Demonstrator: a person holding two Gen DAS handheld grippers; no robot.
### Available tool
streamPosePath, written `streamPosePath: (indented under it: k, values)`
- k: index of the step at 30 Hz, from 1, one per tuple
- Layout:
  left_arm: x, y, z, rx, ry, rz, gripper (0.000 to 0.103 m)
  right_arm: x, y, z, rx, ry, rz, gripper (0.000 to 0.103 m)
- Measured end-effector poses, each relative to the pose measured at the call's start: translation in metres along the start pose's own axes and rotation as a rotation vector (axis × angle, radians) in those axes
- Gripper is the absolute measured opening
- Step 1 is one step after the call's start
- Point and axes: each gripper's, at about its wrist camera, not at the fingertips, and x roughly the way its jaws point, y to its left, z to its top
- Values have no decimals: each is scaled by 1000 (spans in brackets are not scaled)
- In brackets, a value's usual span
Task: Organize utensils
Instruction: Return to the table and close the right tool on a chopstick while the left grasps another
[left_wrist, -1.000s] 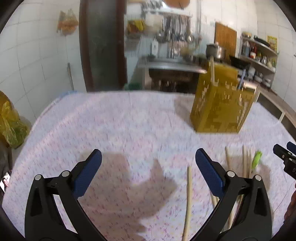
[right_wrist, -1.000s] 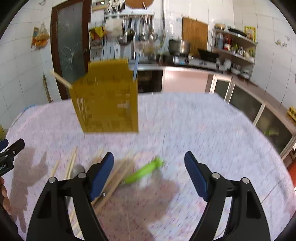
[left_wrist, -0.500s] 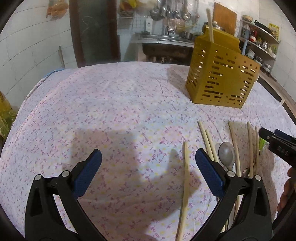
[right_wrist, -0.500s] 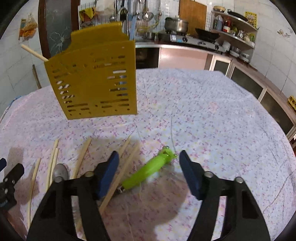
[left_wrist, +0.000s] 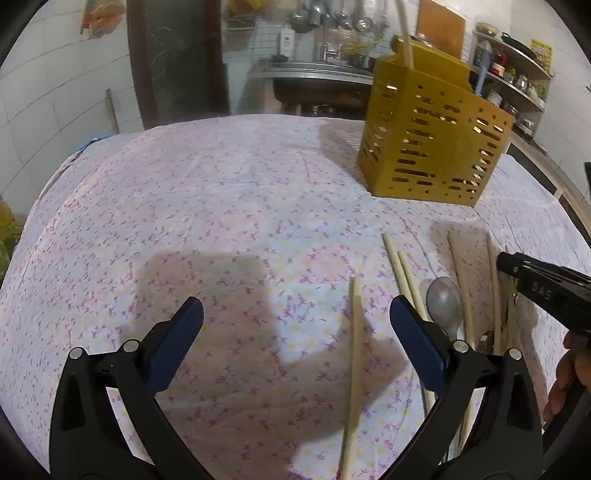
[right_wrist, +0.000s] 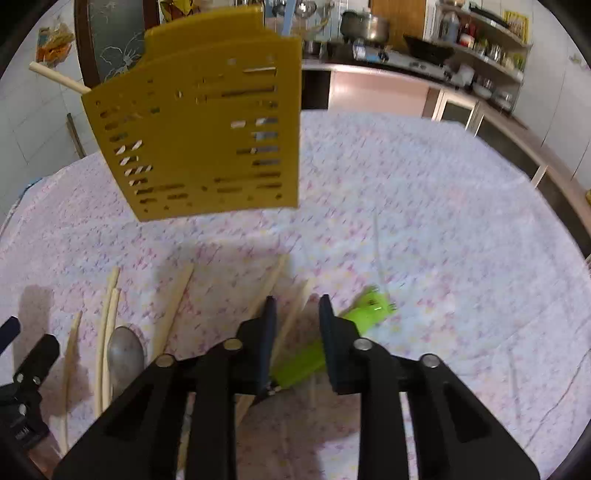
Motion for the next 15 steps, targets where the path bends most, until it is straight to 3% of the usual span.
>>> streamPosePath:
  k: [3,9,11,15]
  values:
    - [0,-3,-1,7,1,-3,97,0,-2,-2,8,-6,5,19]
    - [9,-10,-1,18,54,-35,79,-1,-10,-8,51,-3,39,19]
    - [11,-13,-1,25,70,-46,66,-1,-11,-8,50,-2,37,19]
    - [17,-25,-2,71,86,-23,51,-1,-8,-10,53,-7,29,17]
